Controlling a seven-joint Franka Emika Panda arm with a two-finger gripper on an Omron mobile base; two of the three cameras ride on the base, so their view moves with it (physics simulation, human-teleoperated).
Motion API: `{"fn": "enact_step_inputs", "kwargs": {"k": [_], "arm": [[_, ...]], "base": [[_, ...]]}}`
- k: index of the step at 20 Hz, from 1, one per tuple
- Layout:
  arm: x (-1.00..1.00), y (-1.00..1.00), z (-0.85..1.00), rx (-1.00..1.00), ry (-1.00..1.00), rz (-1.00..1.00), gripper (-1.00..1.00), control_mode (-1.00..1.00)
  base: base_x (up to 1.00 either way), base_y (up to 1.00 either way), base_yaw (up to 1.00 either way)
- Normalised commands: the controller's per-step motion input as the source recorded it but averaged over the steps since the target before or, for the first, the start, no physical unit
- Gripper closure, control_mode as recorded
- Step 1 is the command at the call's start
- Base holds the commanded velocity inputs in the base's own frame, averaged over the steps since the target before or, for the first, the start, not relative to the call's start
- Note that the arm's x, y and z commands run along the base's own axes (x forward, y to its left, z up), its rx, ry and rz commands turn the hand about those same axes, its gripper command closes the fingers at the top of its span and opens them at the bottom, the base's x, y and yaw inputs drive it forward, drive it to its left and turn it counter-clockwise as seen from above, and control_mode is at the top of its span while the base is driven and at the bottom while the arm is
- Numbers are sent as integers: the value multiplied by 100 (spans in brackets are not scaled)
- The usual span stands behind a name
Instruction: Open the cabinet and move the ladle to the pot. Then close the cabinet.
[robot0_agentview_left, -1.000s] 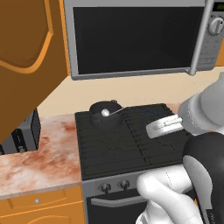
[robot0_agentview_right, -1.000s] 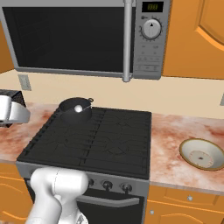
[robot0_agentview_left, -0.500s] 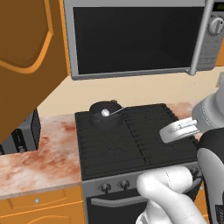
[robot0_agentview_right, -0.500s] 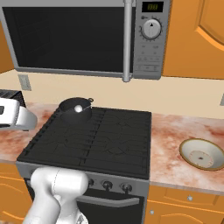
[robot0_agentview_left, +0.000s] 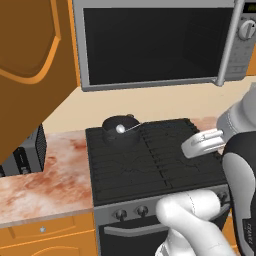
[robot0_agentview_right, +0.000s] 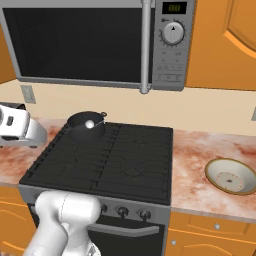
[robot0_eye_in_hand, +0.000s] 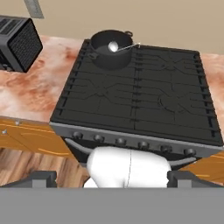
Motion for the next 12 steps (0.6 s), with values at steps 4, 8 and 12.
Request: {"fn": "enact_step_inputs", "kwargs": {"k": [4, 8, 12], "arm": [[0, 0, 0, 0, 0, 0, -100, 100], [0, 0, 0, 0, 0, 0, -100, 100], [0, 0, 0, 0, 0, 0, -100, 100]], "base": [[-98, 3, -1], [-100, 53, -2], [-100, 97, 0]]}}
